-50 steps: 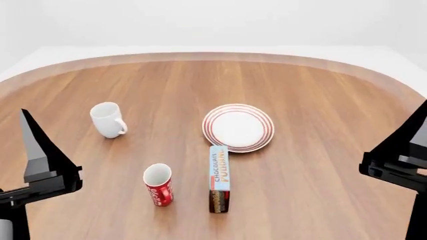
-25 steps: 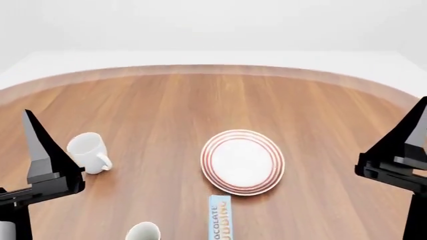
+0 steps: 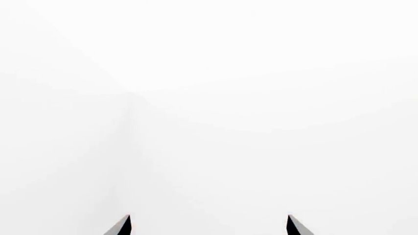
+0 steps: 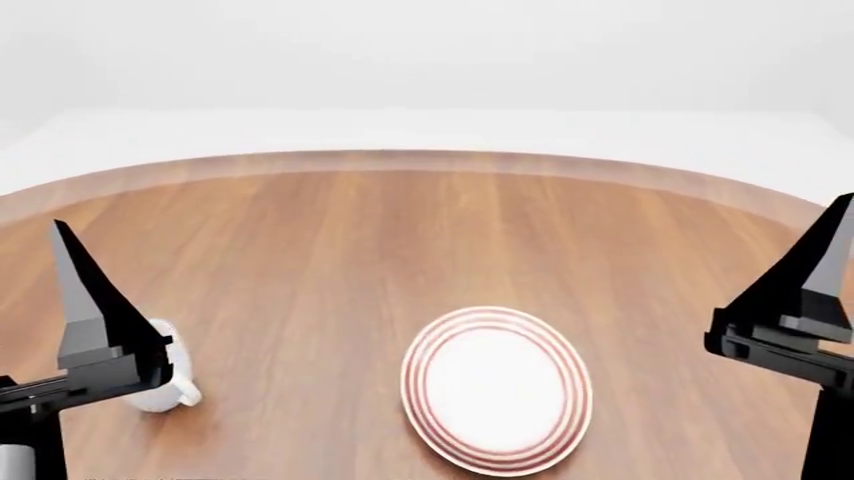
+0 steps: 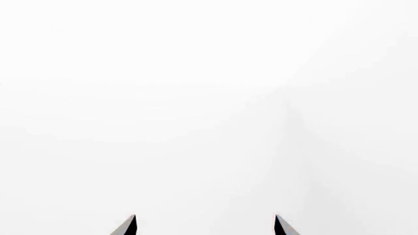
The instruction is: Pick up the white mug and put it on the plate, and put the chocolate pudding to the right of the plate.
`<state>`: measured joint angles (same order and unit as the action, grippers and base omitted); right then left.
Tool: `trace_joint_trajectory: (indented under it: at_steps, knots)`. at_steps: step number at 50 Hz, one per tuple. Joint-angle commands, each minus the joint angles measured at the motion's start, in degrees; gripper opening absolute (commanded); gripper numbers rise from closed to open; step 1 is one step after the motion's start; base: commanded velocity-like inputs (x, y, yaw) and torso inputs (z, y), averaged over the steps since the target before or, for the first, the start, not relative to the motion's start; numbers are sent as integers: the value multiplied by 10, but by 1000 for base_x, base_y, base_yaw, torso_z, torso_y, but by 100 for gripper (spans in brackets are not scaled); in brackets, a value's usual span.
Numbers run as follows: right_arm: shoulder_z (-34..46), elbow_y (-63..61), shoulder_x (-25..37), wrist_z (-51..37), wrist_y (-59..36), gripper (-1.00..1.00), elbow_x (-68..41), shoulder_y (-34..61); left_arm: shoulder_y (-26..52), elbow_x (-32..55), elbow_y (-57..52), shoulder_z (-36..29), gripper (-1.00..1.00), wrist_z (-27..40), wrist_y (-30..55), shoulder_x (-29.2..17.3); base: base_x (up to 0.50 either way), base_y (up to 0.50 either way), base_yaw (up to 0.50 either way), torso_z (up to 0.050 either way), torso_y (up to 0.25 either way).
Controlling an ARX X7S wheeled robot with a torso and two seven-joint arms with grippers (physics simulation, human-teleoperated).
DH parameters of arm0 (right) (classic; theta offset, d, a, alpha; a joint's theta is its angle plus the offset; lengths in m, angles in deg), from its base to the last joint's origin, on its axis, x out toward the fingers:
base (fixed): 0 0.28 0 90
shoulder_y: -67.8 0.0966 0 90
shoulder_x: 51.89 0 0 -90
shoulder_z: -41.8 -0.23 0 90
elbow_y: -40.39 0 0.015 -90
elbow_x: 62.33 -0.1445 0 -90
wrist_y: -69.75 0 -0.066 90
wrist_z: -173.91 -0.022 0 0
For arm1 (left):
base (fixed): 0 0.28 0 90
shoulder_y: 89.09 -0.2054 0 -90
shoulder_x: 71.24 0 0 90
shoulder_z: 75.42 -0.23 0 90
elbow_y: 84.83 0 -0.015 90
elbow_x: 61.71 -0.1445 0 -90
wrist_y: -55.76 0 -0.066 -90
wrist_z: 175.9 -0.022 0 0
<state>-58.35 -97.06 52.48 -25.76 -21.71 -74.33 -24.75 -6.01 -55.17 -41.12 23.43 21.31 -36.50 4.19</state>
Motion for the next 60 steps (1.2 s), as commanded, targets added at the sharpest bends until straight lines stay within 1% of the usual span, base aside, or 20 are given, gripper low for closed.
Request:
trace_joint_trajectory:
  at_steps: [1, 2, 6, 9, 11, 14, 24, 33, 34, 40, 51, 53, 55, 59, 60]
  knots:
    - [5, 1, 4, -3, 6, 100, 10, -3, -1, -1, 4, -4, 100, 3, -5, -3, 500, 8, 0, 0, 0]
    - [5, 1, 3, -8, 4, 100, 22, -3, -1, -1, 4, -4, 100, 3, -5, -3, 500, 9, 0, 0, 0]
    - [2, 4, 1, -9, 14, 100, 18, -5, -1, -1, 3, -5, 100, 5, -4, -4, 462, 11, 0, 0, 0]
    - [3, 3, 2, -10, 19, 100, 23, -6, -1, -1, 2, -6, 100, 6, -3, -4, 0, 0, 0, 0, 0]
    - [10, 3, 5, -11, 17, 100, 46, -5, -2, -2, 1, -6, 100, 7, -2, -5, 0, 0, 0, 0, 0]
    - [19, 0, 5, -13, 18, 100, 67, -7, -2, -4, 3, -8, 100, 7, -3, -5, -14, 500, 0, 0, 0]
    - [17, 6, 5, -17, 22, 100, 58, -8, -2, -11, 8, -13, 100, 11, -2, -7, -12, 499, 0, 0, 0]
    - [8, 8, 4, -26, 22, 100, 46, -6, -5, -11, 18, -23, 100, 6, -2, -12, 0, 1, 0, 0, 0]
    - [6, 7, 4, -27, 22, 100, 44, -6, -8, -5, 21, -26, 100, 1, -12, -14, 0, 0, 0, 0, 0]
    - [8, 10, 5, -28, 25, 100, 45, -7, -7, -16, 21, -32, 100, 2, -2, -18, 0, 0, 0, 0, -219]
    - [11, 7, 8, -32, 23, 100, 44, -7, -5, -10, 22, -30, 100, 9, 3, -17, 0, 0, 0, 0, -250]
    - [11, 8, 9, -32, 23, 100, 43, -8, -3, -13, 20, -31, 100, 12, 8, -16, 0, 0, 0, 0, 0]
    - [11, 9, 9, -33, 25, 100, 43, -8, -1, -9, 18, -32, 100, 14, 16, -15, 0, 0, 0, 0, 0]
    - [13, 7, 10, -34, 22, 100, 44, -7, 16, -25, -3, -48, 100, 28, 88, -9, 0, 0, 0, 0, 0]
    - [13, 7, 10, -34, 22, 100, 43, -7, 30, -8, -17, -52, 100, 35, 144, -1, 0, 0, 0, 0, 0]
